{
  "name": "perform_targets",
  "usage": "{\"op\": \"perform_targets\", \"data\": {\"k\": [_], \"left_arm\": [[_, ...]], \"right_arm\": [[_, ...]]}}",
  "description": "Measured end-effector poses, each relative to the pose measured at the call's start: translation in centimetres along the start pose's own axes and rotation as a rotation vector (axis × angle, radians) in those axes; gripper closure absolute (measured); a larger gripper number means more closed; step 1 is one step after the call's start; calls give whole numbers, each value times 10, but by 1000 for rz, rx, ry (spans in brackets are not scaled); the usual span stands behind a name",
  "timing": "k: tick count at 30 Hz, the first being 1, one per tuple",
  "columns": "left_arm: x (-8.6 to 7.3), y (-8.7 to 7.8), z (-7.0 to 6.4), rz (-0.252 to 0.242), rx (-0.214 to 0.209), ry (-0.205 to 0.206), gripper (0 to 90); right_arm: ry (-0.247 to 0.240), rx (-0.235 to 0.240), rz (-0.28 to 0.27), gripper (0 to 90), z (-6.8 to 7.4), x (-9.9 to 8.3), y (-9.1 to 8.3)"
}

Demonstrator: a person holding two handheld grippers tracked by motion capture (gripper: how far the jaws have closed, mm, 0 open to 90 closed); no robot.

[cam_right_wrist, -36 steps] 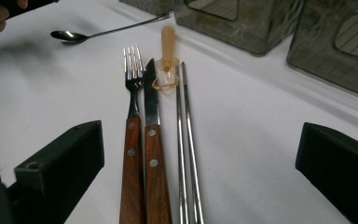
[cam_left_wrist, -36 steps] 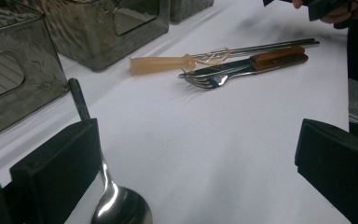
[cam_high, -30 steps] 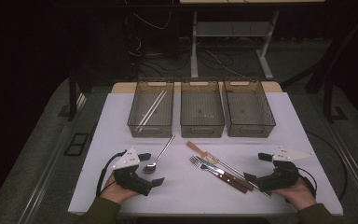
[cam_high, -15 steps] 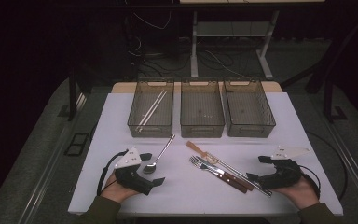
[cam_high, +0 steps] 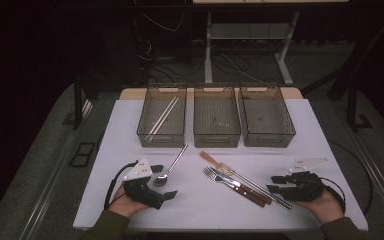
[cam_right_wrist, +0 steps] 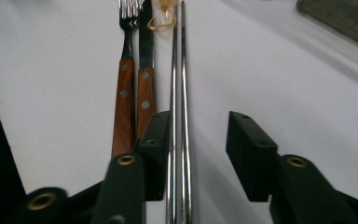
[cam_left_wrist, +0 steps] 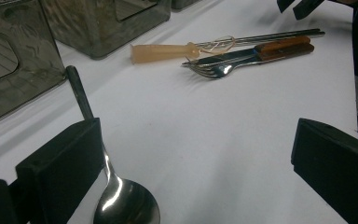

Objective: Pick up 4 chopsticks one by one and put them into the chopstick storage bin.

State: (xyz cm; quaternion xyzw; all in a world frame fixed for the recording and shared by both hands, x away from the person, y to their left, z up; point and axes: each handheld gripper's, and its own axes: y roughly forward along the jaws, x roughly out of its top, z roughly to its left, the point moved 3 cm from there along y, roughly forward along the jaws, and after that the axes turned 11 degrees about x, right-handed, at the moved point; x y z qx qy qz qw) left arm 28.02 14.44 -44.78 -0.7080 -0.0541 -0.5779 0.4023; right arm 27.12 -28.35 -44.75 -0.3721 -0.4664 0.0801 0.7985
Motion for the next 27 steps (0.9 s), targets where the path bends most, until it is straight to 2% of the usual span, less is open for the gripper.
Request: {"op": "perform_targets", "data": {"k": [8,27], "left_arm": [[0,1,-1,6,1,2,18],[0,2,-2,10,-9,5,19]], "right_arm": [[-12,0,65,774,1,-3,5],[-29,-7,164,839,0,-4,17]]}}
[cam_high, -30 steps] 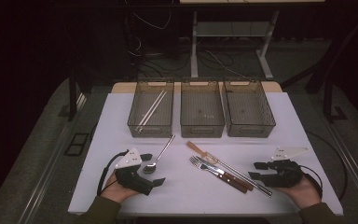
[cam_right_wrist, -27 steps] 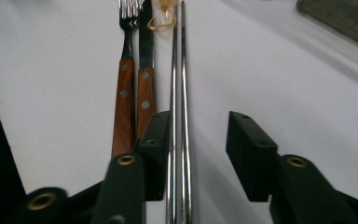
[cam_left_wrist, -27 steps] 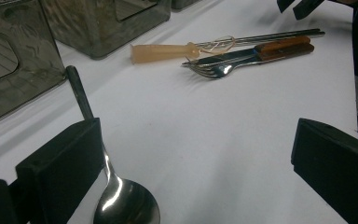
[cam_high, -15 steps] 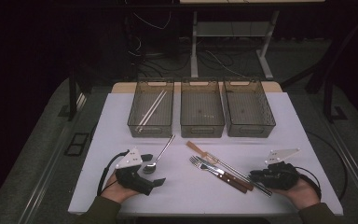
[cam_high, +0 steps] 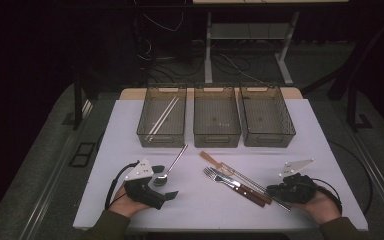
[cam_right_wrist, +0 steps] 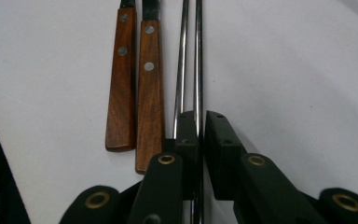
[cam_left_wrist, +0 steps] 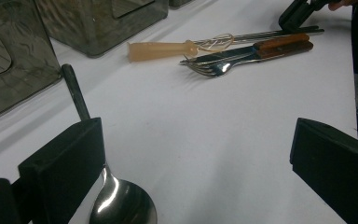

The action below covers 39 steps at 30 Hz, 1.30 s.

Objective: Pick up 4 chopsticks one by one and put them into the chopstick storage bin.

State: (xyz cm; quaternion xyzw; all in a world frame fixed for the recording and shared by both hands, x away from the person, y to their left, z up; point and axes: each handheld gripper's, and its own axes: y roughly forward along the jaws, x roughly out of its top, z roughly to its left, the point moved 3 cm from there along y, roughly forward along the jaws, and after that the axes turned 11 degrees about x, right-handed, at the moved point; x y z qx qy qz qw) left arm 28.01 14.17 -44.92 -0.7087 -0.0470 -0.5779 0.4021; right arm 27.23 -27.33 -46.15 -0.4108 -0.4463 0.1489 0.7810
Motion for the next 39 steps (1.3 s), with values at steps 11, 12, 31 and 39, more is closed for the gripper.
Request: {"op": "perform_targets", "data": {"k": [11,12,31,39], "left_arm": [[0,0,-1,1,-6,1,19],[0,0,-1,0,-7,1,20],[-1,3,-3,13,-35,10,23],[-1,4,-5,21,-44,18,24]], "right_arm": [[-7,-31,85,838,-3,8,2],[-5,-30,97,838,-4,9,2],[28,-51,524,840,-5,52,21],[39,-75,608,853,-6,60,27]]}}
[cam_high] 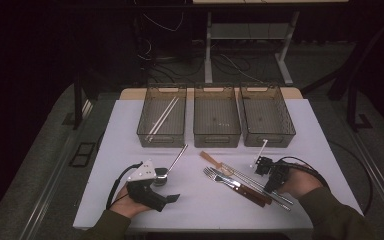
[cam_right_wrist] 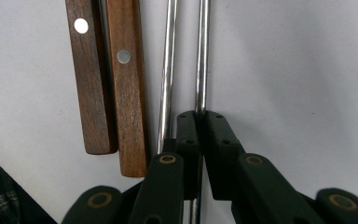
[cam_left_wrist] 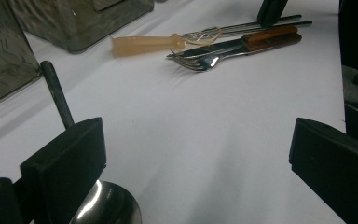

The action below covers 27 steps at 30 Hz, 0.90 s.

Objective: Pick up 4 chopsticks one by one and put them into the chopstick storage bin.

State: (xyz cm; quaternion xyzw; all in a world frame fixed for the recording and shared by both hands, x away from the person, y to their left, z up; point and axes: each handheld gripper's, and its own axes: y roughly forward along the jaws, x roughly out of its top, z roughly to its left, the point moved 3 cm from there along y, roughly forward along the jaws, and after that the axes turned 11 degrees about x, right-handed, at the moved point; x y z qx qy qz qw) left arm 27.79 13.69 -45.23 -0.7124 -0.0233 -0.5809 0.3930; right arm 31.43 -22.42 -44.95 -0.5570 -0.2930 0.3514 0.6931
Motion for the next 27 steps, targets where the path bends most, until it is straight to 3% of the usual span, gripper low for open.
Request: {"op": "perform_targets", "data": {"k": [4,6,11,18,27], "left_arm": [[0,0,0,0,-1,1,24],[0,0,0,0,-2,1,24],[0,0,0,1,-2,-1,24],[0,1,0,-2,-2,-7,24],[0,0,0,-5,-2,-9,24]], "right_arm": [[10,7,-13,855,0,-1,0],[14,26,-47,855,0,-4,-1],[21,22,-135,855,-8,-14,-6],[30,55,-294,854,-13,-22,-13],[-29,110,-561,855,-19,-16,-25]]}}
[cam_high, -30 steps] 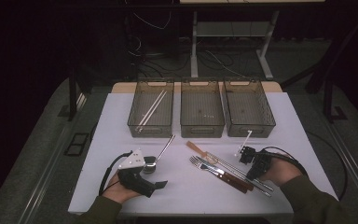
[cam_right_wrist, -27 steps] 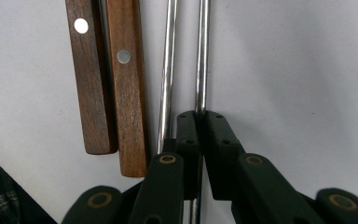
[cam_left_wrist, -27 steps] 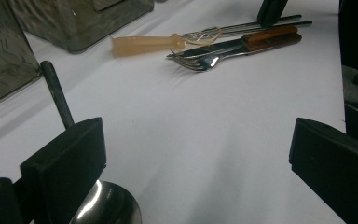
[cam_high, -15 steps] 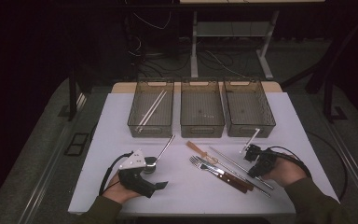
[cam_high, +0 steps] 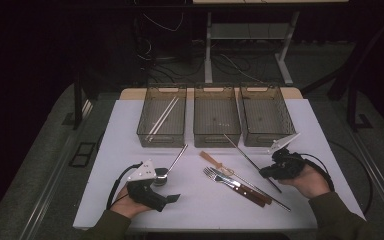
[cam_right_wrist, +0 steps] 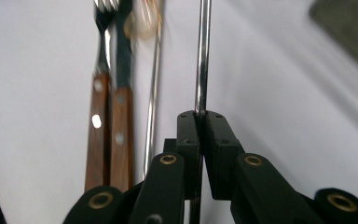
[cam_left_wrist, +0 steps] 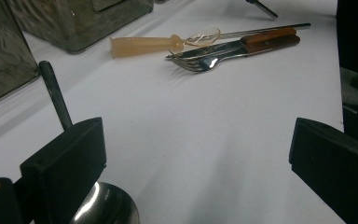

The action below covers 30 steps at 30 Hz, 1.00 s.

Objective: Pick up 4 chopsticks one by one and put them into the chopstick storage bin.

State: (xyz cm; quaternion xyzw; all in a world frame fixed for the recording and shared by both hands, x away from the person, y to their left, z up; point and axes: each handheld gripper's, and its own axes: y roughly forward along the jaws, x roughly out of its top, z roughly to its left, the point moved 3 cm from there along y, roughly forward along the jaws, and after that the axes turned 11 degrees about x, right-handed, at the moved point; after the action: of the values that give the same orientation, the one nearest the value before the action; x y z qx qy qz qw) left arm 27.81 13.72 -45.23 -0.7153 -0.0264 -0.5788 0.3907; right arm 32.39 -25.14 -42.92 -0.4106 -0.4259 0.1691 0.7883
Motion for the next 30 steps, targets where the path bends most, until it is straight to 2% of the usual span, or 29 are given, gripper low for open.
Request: {"op": "perform_targets", "data": {"k": [1,6,15,20,30], "left_arm": [[0,0,0,-1,-1,0,24],[1,0,0,-13,-3,-15,23],[1,0,-1,-23,-11,-21,18],[1,0,-1,-19,-5,-17,10],[2,0,1,-20,7,-20,0]], "right_arm": [[-11,13,-30,854,0,2,0],[-33,17,-144,854,-2,12,-2],[-31,34,-279,854,-5,25,-2],[-36,32,-329,854,-4,35,-3],[-57,29,-376,854,-2,61,2]]}}
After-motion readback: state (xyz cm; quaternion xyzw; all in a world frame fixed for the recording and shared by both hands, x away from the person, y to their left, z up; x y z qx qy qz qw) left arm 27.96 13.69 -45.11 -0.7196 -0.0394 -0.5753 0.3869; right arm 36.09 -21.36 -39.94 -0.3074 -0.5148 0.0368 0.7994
